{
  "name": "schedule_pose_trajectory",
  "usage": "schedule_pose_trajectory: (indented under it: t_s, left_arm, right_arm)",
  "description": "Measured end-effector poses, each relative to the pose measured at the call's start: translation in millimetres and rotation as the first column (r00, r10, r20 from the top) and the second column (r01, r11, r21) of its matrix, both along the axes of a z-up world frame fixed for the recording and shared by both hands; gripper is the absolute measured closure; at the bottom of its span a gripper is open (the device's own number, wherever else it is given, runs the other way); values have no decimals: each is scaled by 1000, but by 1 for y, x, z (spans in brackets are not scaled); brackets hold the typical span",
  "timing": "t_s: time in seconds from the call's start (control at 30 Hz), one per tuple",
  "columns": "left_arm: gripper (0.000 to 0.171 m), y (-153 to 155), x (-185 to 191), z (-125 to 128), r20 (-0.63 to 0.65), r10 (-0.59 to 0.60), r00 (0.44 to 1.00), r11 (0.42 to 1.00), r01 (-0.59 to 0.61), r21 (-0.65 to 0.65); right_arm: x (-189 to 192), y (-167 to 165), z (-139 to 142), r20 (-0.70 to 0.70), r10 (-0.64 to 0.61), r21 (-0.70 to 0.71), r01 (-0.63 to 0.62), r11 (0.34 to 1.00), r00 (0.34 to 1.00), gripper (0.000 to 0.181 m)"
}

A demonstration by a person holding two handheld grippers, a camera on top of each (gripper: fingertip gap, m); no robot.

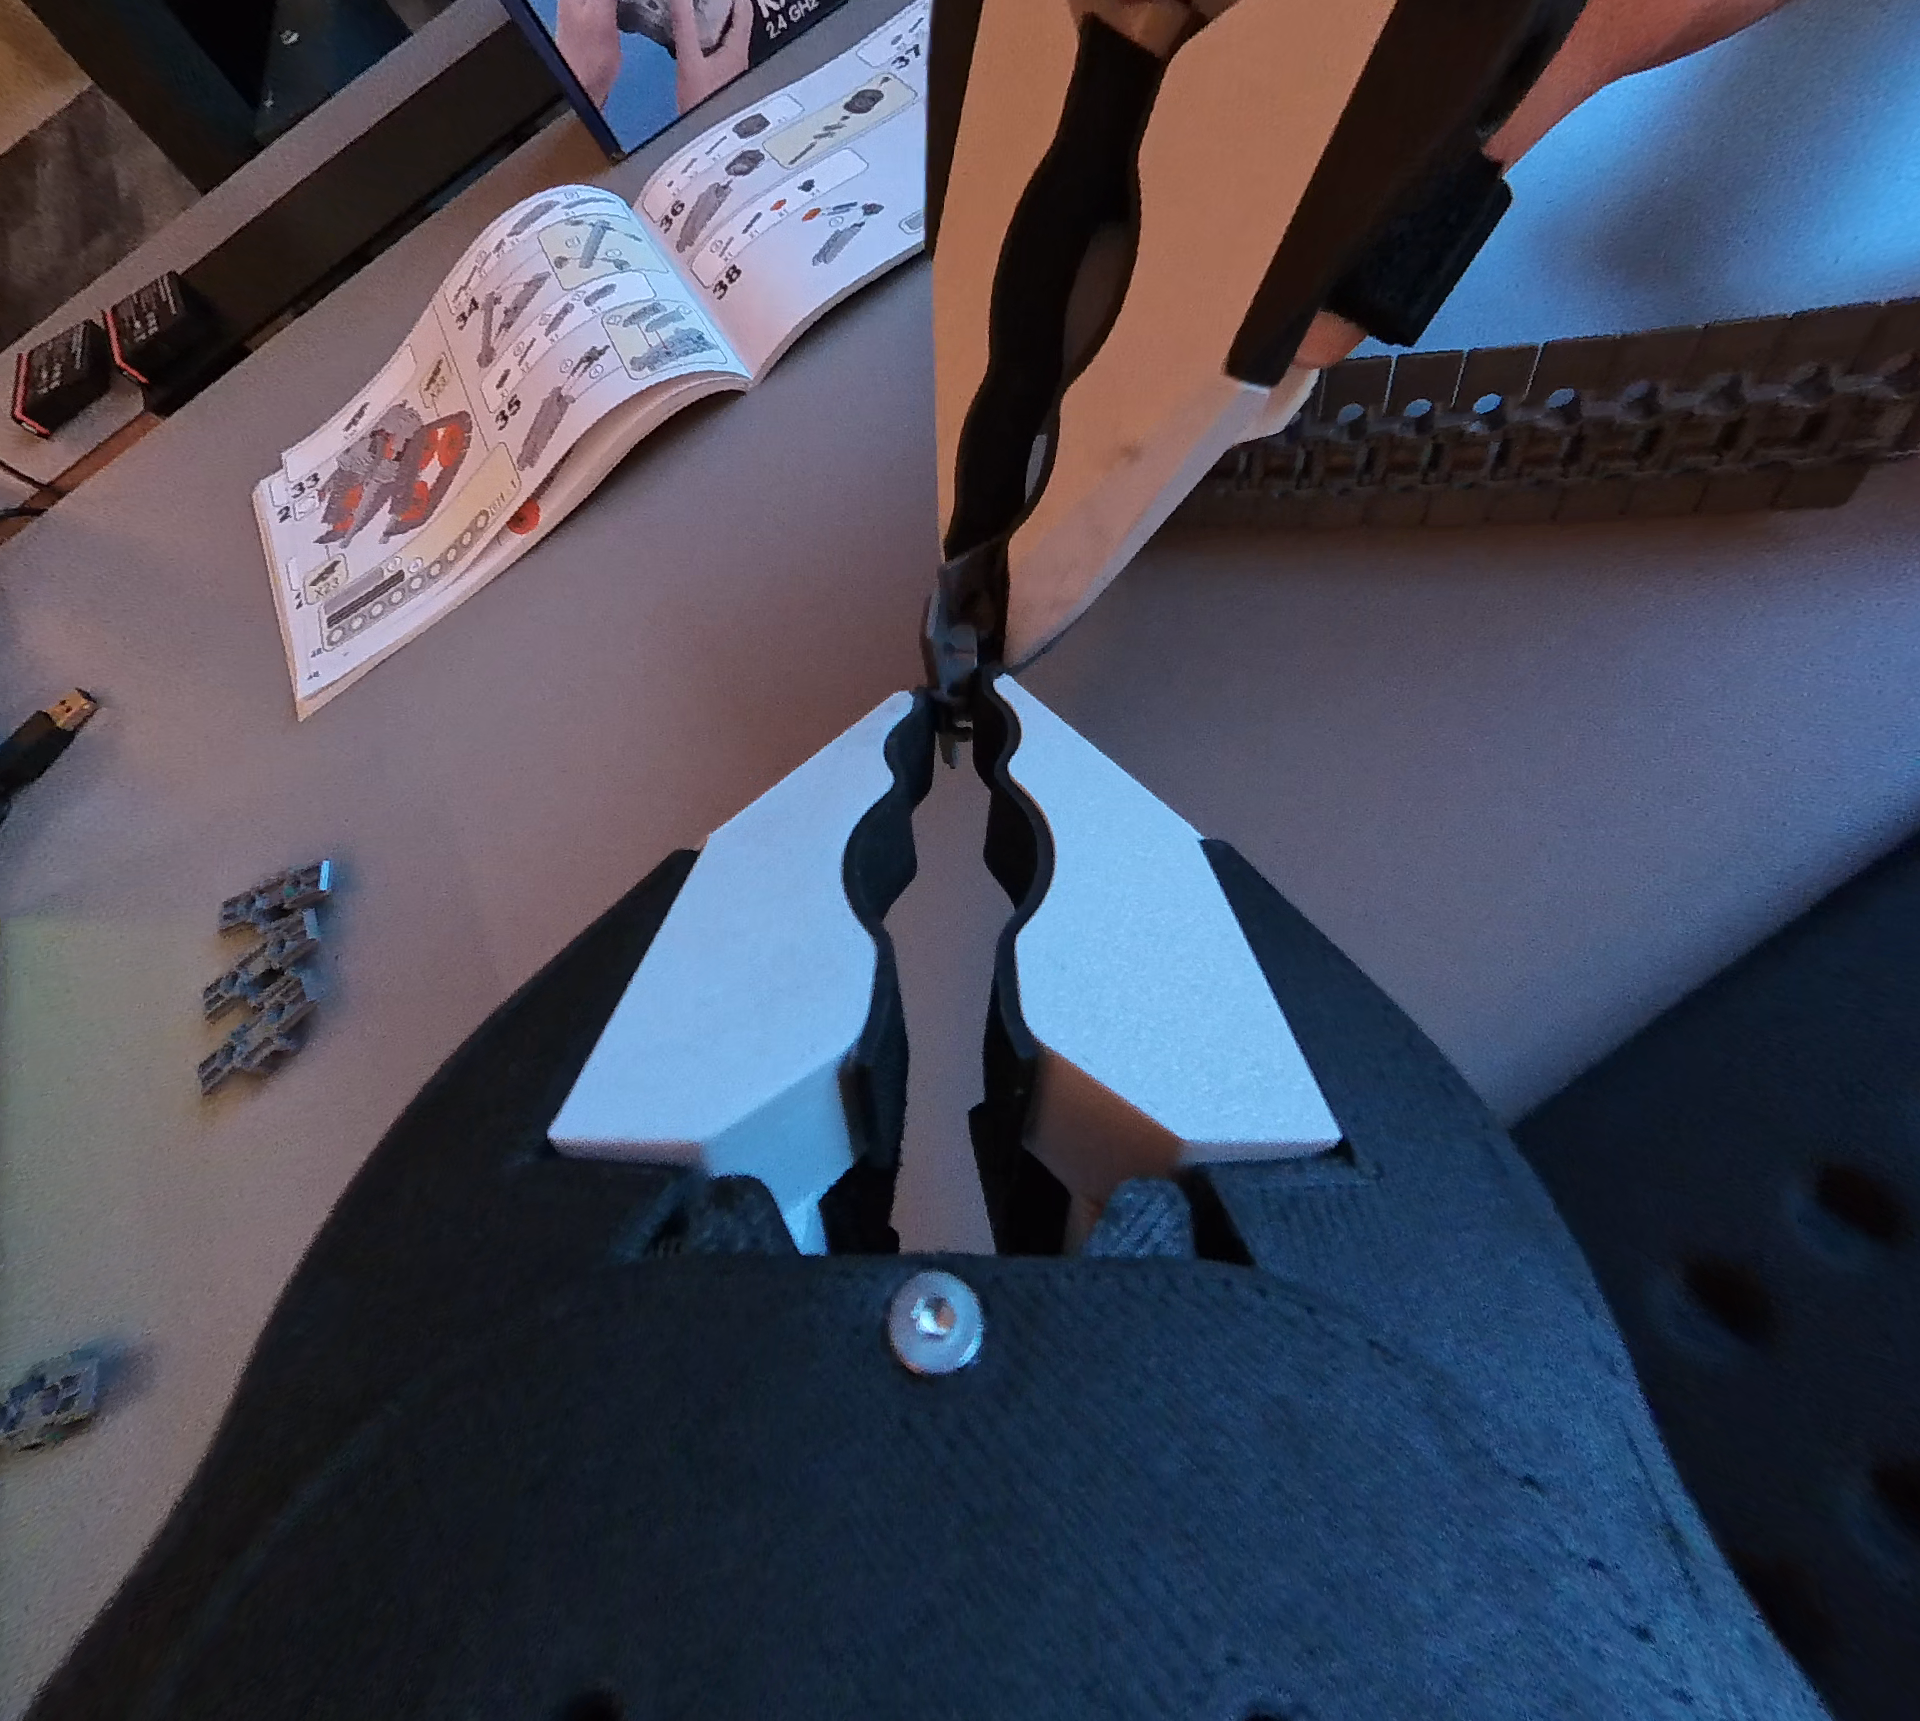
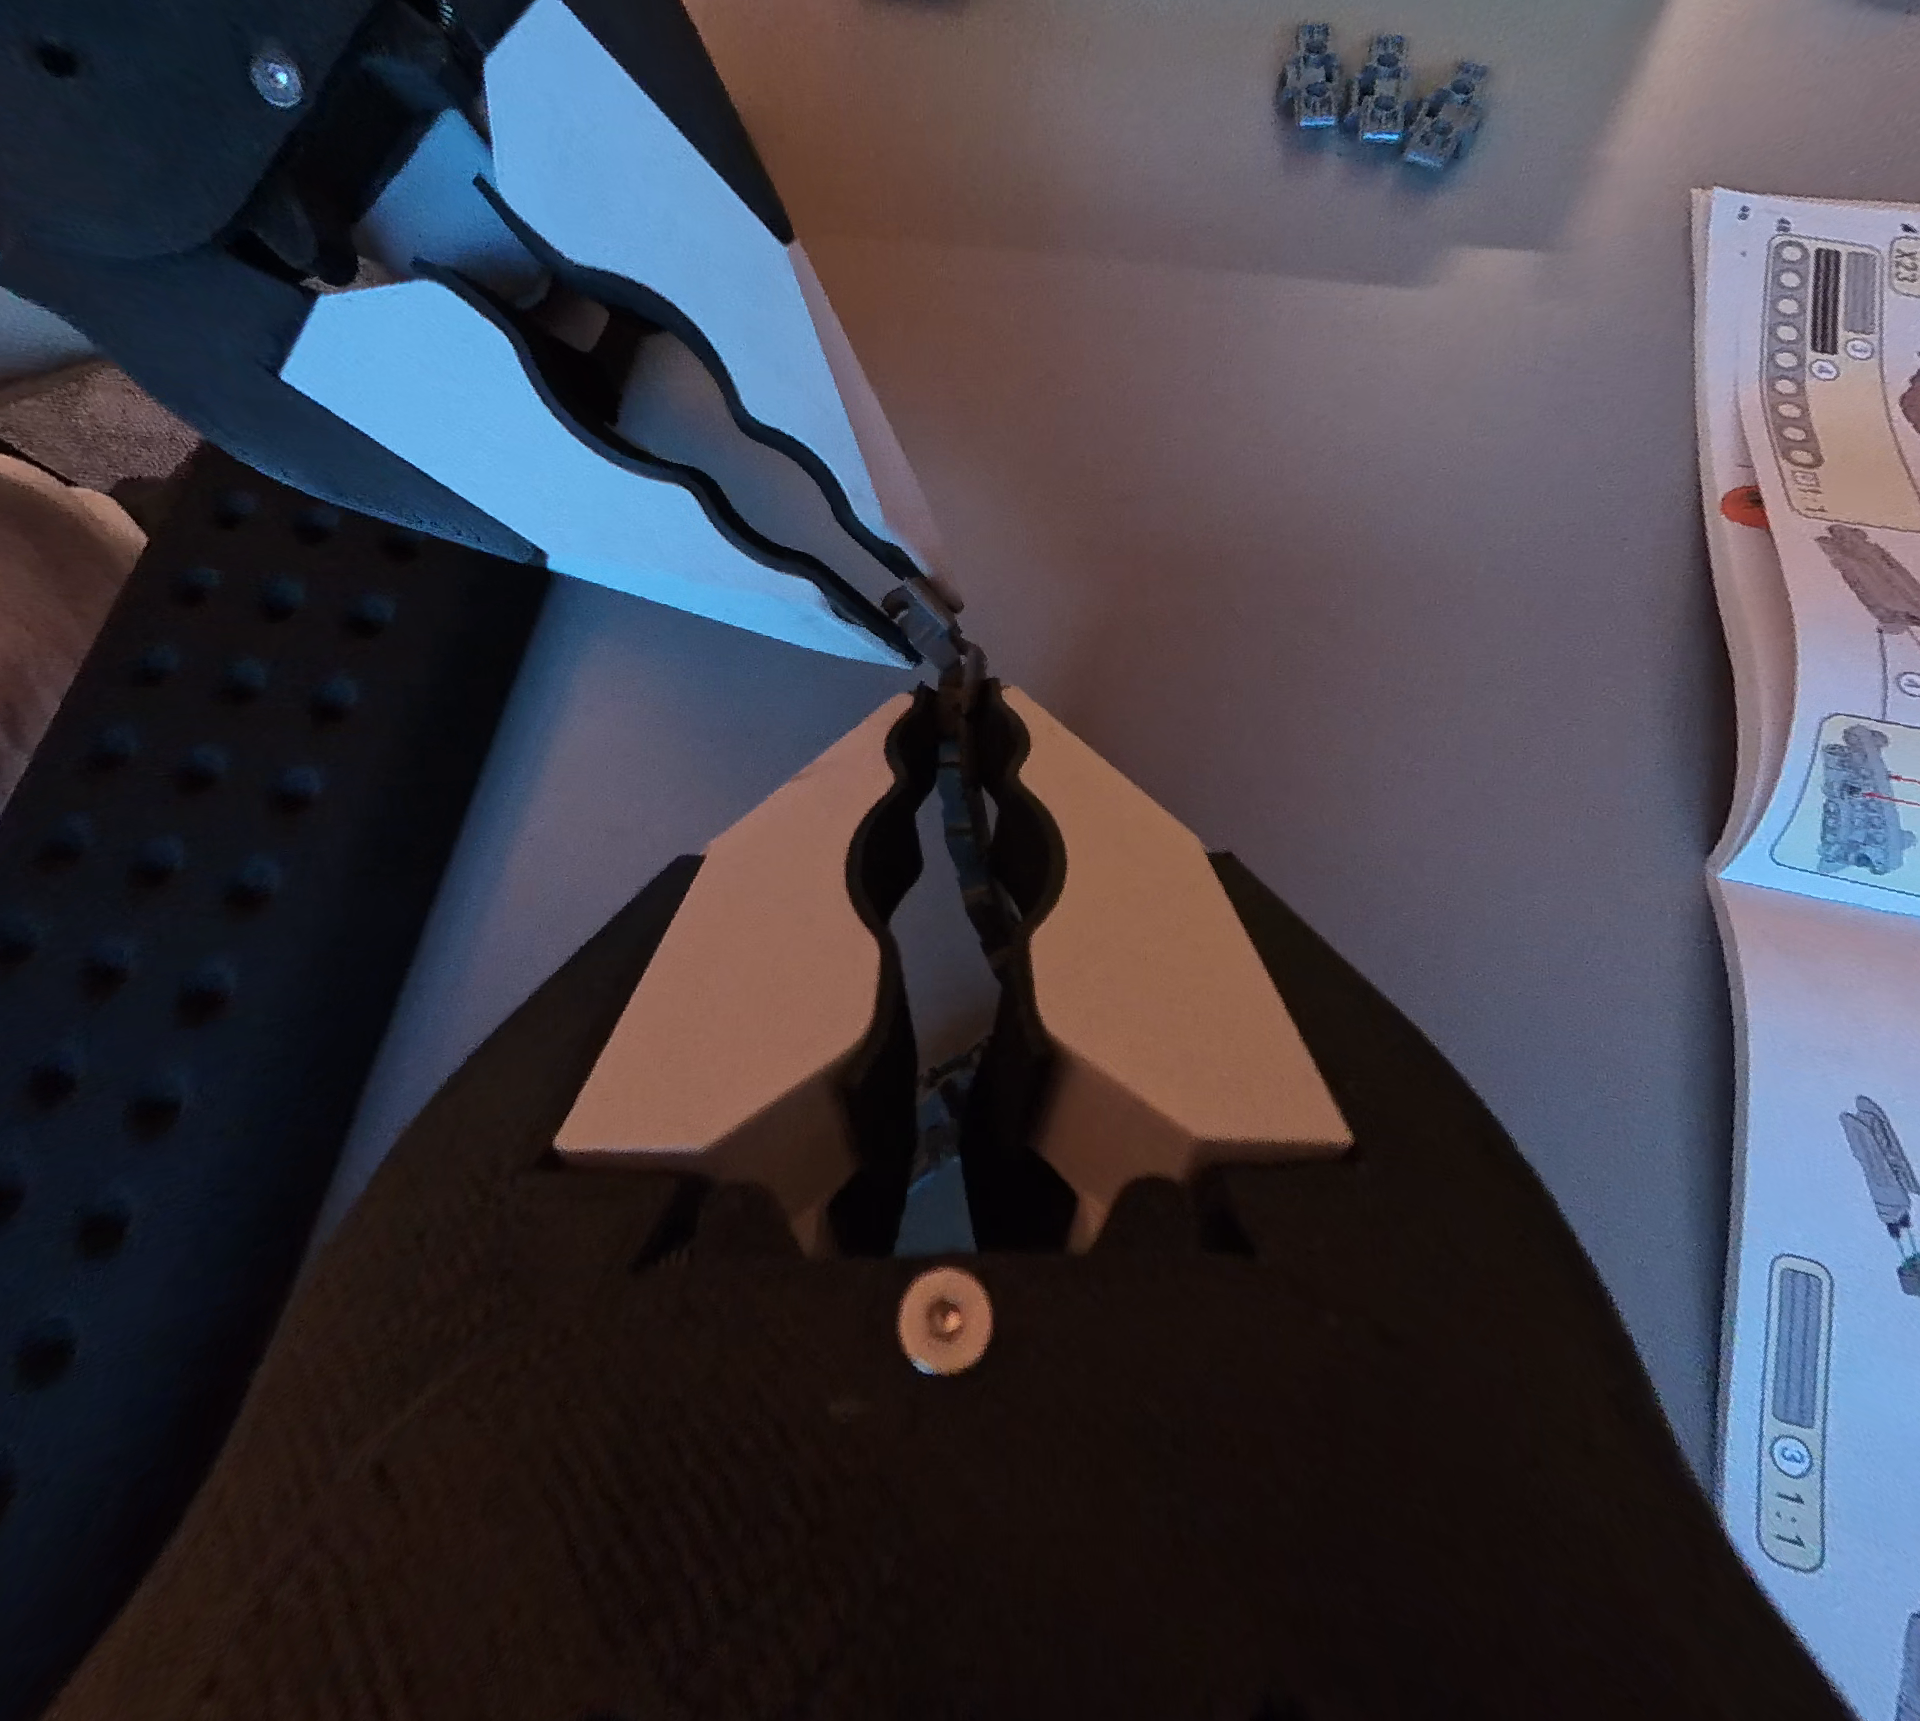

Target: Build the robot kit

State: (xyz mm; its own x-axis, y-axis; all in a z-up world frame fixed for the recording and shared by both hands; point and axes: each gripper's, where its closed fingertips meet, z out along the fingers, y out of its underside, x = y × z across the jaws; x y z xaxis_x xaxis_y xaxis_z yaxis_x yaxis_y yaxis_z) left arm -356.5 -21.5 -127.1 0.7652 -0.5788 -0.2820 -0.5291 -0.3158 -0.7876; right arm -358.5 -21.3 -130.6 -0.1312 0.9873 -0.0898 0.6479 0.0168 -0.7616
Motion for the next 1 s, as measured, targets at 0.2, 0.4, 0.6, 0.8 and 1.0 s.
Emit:
schedule_pose_trajectory:
  t_s: [0.2,0.4,0.6,0.8,1.0]
  left_arm:
    - [167,2,-1,-3,-32,16,999,1000,-15,9]
    - [167,3,-1,-6,-70,11,998,1000,-10,26]
    - [167,5,-3,0,-85,21,996,997,-15,72]
    - [167,8,-3,-2,-73,18,997,997,-12,72]
    - [166,11,2,5,130,-26,991,1000,26,-3]
  right_arm:
    - [-1,2,-3,28,-21,48,20,999,999,177]
    - [-1,3,-5,64,-20,120,12,993,998,177]
    - [-4,1,-4,70,-28,155,17,988,997,176]
    - [-3,5,-4,69,-60,91,54,994,996,176]
    - [0,6,-1,35,-108,-371,113,922,994,174]
